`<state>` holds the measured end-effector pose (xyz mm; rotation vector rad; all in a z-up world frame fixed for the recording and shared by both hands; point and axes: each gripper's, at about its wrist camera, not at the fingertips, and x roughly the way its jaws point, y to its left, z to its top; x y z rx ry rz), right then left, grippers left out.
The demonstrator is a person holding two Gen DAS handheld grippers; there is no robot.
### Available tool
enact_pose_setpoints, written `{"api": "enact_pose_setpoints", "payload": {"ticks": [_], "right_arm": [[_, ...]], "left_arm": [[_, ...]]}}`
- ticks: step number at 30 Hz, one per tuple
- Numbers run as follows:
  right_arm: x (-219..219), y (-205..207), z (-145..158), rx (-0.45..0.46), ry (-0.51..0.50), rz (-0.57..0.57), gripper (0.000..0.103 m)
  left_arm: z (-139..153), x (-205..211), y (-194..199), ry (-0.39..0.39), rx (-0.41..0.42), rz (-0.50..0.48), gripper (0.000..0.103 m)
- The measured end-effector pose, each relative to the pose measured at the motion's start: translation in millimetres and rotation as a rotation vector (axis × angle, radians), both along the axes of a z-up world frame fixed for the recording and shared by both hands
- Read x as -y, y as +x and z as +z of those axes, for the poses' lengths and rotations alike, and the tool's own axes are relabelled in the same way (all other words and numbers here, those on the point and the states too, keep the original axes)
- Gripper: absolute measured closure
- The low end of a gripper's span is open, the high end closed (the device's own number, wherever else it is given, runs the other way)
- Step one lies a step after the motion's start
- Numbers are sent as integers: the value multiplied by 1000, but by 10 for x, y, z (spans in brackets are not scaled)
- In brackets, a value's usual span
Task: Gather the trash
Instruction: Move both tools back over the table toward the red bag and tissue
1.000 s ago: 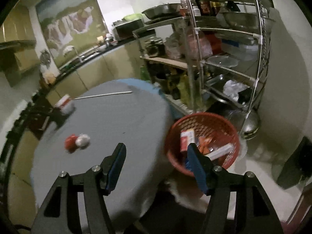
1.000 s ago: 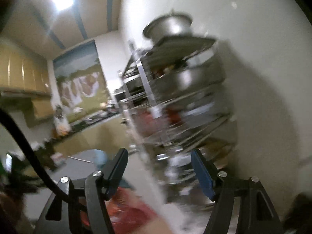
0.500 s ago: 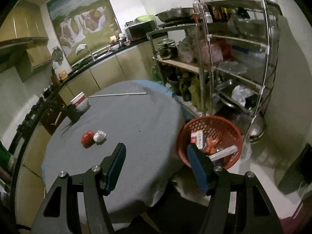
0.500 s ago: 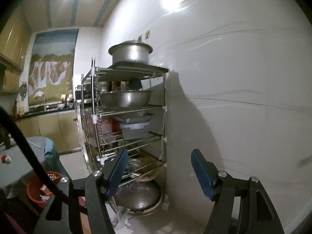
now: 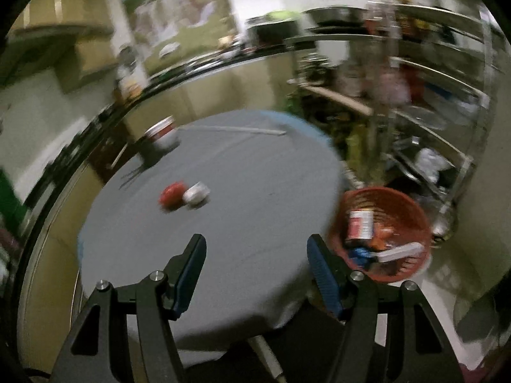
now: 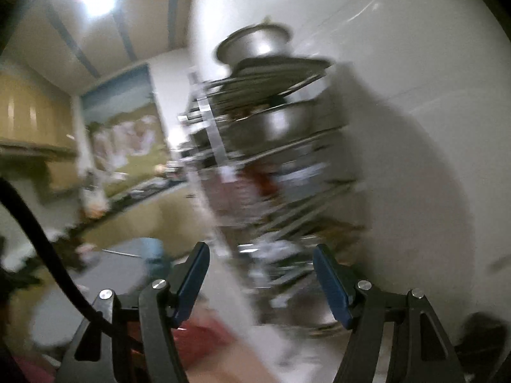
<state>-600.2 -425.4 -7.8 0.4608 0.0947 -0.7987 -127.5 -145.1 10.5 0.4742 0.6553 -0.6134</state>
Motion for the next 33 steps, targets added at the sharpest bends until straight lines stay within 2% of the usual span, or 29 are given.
{"api": "enact_pose_setpoints", "payload": {"ticks": [4,8,13,18,24,33], "right_arm": [[26,896,37,65,72,216,32],[-191,1822,83,11,95,391,32],[-658,2673,12,-75,96,572,32],[-985,3246,-218,-170,140,685,32],[-1226,3788,-371,-267,156,763,32],[-1518,4717,-511,-333,199,864,32]], "left_arm": [[-71,-470,499,-40,-57,170,37],[-178,-942,876,-68,-96,309,37],[-446,-1310,1133,-48,-106,394,37],[-751,-1387,1379,-47,-161,413,37],[-1038,-1368,1561,-44,-201,410,37],[-1225,-1491,1751,-22,-190,419,37]]}}
